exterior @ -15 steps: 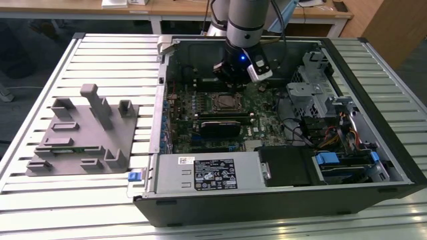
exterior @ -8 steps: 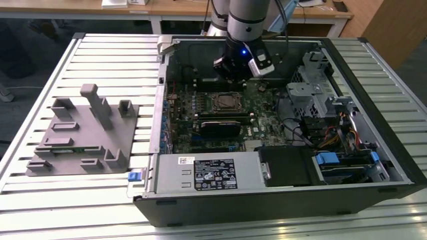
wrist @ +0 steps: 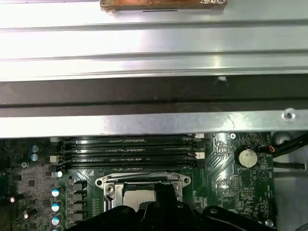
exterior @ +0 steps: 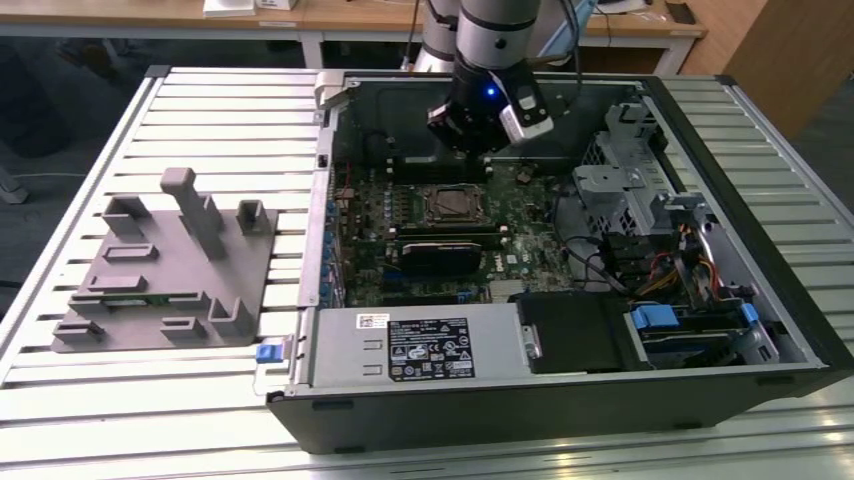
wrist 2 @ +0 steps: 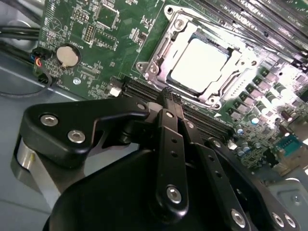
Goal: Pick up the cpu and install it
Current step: 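Install the second cpu locking lever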
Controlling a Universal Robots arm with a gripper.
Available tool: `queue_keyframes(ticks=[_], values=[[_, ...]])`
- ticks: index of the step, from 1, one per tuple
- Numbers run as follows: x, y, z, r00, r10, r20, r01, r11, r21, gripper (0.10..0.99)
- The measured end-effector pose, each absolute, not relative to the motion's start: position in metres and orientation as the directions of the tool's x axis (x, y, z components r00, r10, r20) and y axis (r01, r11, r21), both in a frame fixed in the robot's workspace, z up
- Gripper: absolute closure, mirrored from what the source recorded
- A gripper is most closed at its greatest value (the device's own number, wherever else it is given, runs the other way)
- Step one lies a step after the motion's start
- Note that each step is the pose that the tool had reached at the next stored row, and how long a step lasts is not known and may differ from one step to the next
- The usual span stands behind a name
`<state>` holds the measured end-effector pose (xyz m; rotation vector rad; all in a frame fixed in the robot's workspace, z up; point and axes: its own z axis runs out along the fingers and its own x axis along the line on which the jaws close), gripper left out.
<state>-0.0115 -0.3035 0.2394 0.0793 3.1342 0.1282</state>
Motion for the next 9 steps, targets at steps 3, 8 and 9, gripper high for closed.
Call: queue_keyframes(ticks=[3, 8, 9], values=[[-0.012, -0.308, 0.239, -0.999, 0.051, -0.002, 0.05, 0.995, 0.081, 0.98], [-0.012, -0.319, 0.239, -0.999, 0.051, -0.002, 0.05, 0.995, 0.082, 0.98], [-0.012, -0.321, 0.239, -0.999, 0.051, -0.002, 0.05, 0.995, 0.082, 0.98]])
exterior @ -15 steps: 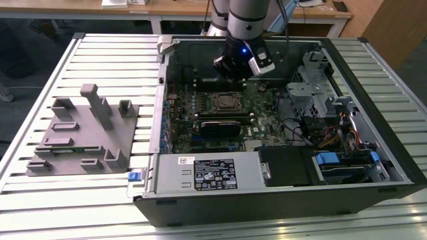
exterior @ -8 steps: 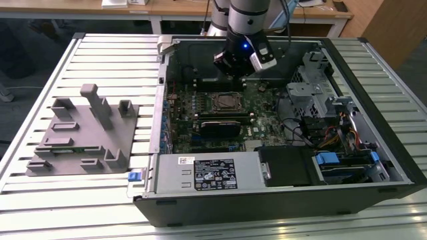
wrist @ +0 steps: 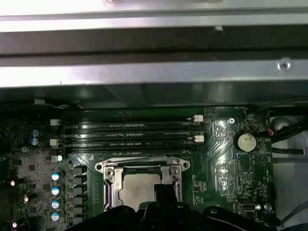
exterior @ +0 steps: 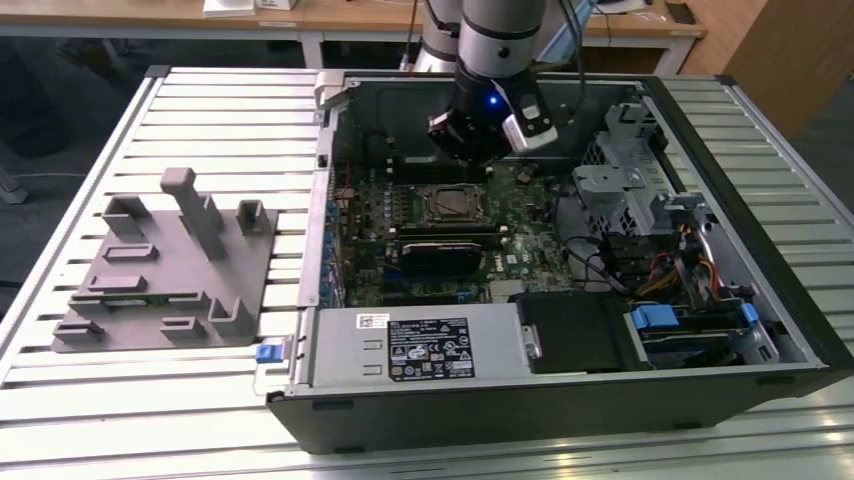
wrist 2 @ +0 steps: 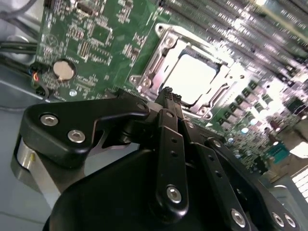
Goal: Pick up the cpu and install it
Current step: 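Install the second cpu locking lever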
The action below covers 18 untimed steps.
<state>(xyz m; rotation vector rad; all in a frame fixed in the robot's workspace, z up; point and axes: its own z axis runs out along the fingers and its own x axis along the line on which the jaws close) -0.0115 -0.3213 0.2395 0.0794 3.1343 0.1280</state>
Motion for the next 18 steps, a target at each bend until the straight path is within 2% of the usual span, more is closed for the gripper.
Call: queue_keyframes(ticks=[18], values=[[-0.012, -0.34, 0.247, -0.999, 0.051, -0.002, 0.05, 0.995, 0.082, 0.98]])
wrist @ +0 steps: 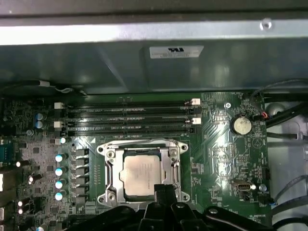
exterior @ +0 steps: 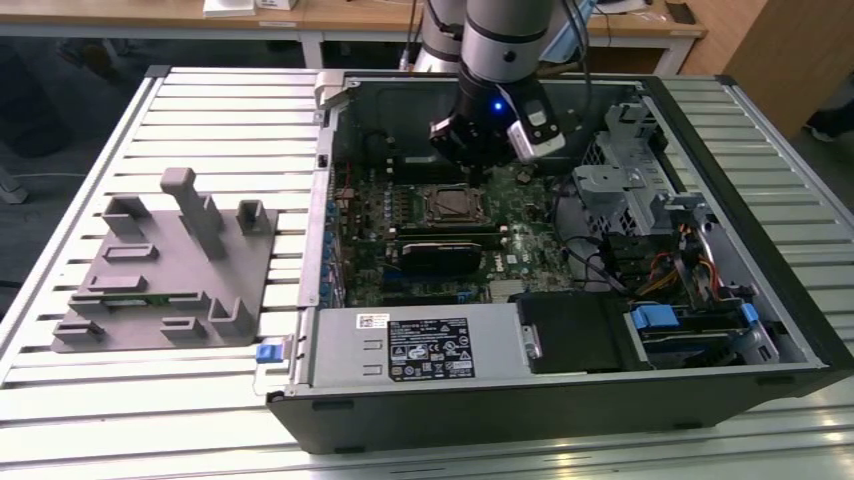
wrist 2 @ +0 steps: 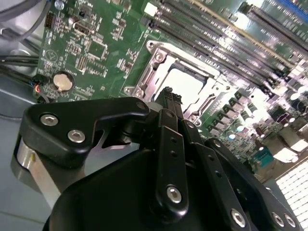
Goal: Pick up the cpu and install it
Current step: 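Install the second cpu locking lever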
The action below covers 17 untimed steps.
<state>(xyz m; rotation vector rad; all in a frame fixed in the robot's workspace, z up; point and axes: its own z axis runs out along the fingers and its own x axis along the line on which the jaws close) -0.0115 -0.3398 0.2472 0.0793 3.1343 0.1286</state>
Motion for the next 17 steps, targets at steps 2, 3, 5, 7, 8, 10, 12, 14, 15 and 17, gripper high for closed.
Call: queue_keyframes(ticks=[2, 3, 5, 7, 8, 10, 12, 14, 15, 17], values=[[-0.012, -0.343, 0.247, -0.999, 0.051, -0.002, 0.05, 0.995, 0.082, 0.98], [-0.012, -0.345, 0.247, -0.999, 0.051, -0.002, 0.05, 0.995, 0.082, 0.98], [-0.012, -0.349, 0.247, -0.999, 0.051, -0.002, 0.05, 0.995, 0.082, 0.98], [-0.012, -0.352, 0.247, -0.999, 0.051, -0.001, 0.05, 0.995, 0.082, 0.98], [-0.012, -0.353, 0.247, -0.999, 0.05, 0.001, 0.05, 0.995, 0.082, 0.98], [-0.011, -0.354, 0.247, -0.999, 0.048, 0.005, 0.048, 0.995, 0.082, 0.98], [-0.012, -0.355, 0.247, -0.999, 0.045, 0.005, 0.045, 0.996, 0.082, 0.98], [-0.012, -0.356, 0.246, -0.999, 0.042, 0.005, 0.042, 0.996, 0.082, 0.98], [-0.012, -0.356, 0.246, -0.999, 0.038, 0.005, 0.039, 0.996, 0.082, 0.98], [-0.013, -0.357, 0.245, -1.0, 0.029, 0.005, 0.029, 0.996, 0.083, 0.98]])
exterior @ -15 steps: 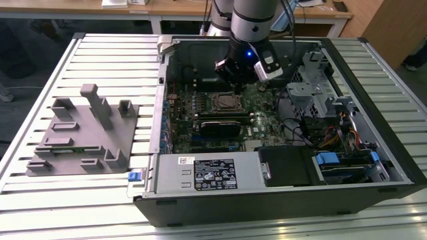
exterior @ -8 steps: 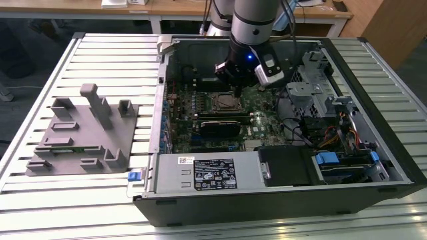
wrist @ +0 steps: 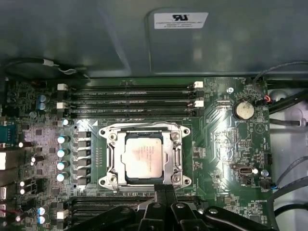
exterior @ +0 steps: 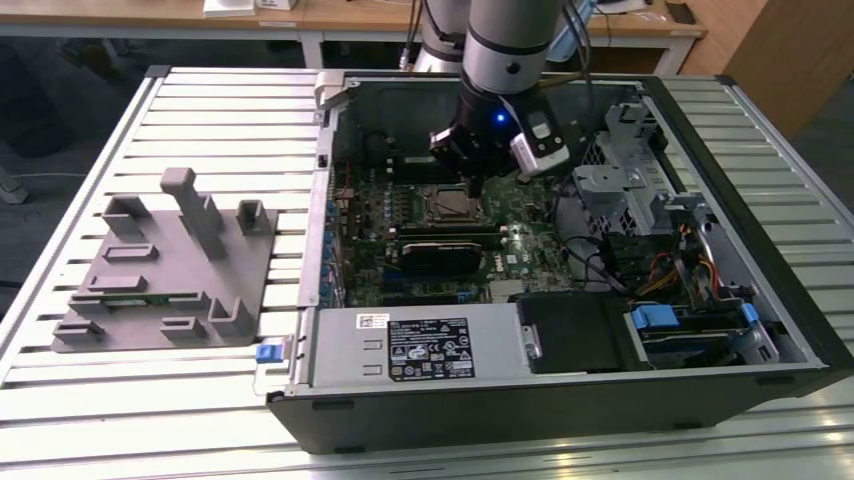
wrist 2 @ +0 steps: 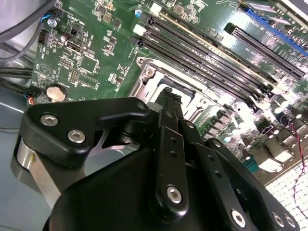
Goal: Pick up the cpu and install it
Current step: 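Install the second cpu locking lever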
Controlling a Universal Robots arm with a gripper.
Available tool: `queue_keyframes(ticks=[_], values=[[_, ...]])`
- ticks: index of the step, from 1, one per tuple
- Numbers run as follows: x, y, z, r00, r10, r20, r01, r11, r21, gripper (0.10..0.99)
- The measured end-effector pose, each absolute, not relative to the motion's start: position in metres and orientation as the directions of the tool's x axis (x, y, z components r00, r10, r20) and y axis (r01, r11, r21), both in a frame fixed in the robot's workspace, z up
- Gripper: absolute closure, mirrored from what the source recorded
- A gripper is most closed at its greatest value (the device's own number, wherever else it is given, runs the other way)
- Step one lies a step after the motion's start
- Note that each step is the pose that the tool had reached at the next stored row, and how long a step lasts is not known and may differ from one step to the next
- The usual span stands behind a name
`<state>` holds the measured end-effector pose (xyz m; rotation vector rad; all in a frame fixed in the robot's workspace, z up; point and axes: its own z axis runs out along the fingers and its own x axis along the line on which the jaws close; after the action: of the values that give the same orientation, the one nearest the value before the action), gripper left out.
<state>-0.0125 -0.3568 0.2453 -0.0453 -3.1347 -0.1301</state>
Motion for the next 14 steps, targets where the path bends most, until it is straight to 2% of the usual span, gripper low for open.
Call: queue_keyframes(ticks=[14], values=[[-0.023, -0.361, 0.242, -1.0, 0.026, 0.005, 0.027, 0.996, 0.084, 0.98]])
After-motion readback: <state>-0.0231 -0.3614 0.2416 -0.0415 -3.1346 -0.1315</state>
